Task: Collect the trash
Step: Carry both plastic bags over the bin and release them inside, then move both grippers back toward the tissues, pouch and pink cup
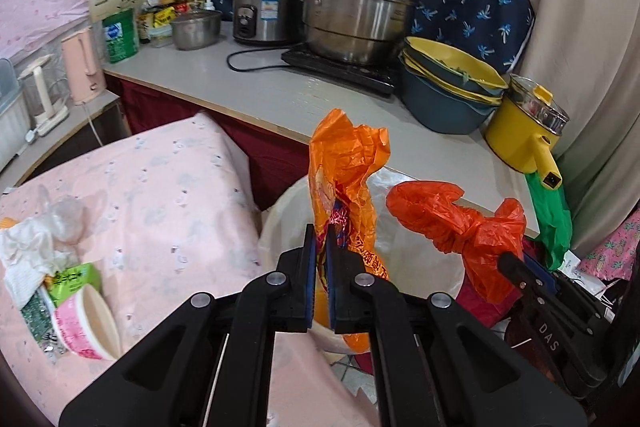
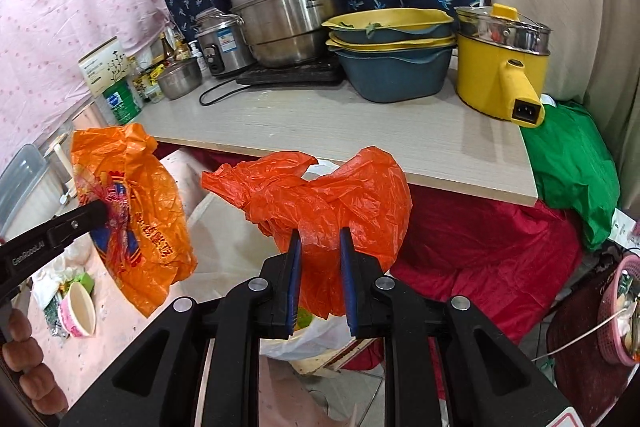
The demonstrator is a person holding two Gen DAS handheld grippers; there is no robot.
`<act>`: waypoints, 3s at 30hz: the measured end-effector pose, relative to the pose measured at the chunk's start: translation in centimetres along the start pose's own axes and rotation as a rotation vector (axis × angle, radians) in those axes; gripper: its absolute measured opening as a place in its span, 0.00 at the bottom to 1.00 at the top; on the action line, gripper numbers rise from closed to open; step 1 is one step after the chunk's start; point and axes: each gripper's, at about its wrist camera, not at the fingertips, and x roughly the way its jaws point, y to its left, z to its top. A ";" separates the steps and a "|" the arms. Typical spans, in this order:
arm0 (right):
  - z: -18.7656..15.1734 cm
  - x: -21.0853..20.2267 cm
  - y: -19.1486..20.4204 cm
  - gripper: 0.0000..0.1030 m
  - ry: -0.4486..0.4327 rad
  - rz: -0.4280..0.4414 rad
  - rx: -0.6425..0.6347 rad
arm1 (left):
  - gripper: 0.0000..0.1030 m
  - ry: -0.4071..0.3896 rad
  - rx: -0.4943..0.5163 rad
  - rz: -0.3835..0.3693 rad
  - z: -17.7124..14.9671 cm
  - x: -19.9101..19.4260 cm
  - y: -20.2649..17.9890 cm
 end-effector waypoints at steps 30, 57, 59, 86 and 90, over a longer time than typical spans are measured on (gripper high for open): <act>0.3 4.4 4.4 0.18 0.046 0.060 -0.069 | 0.52 0.010 -0.048 0.121 -1.3 1.6 3.4; -0.1 0.0 12.6 0.32 -0.002 0.157 -0.192 | 0.61 -0.045 -0.199 0.268 -4.2 -5.2 11.8; -0.4 -0.3 13.5 0.32 -0.002 0.169 -0.206 | 0.61 -0.050 -0.213 0.284 -4.6 -6.1 12.8; -7.9 -0.8 26.9 0.32 0.126 0.352 -0.405 | 0.63 0.027 -0.459 0.456 -12.9 -11.5 27.2; -9.3 0.4 28.3 0.32 0.165 0.374 -0.427 | 0.63 0.054 -0.485 0.449 -13.6 -10.7 28.8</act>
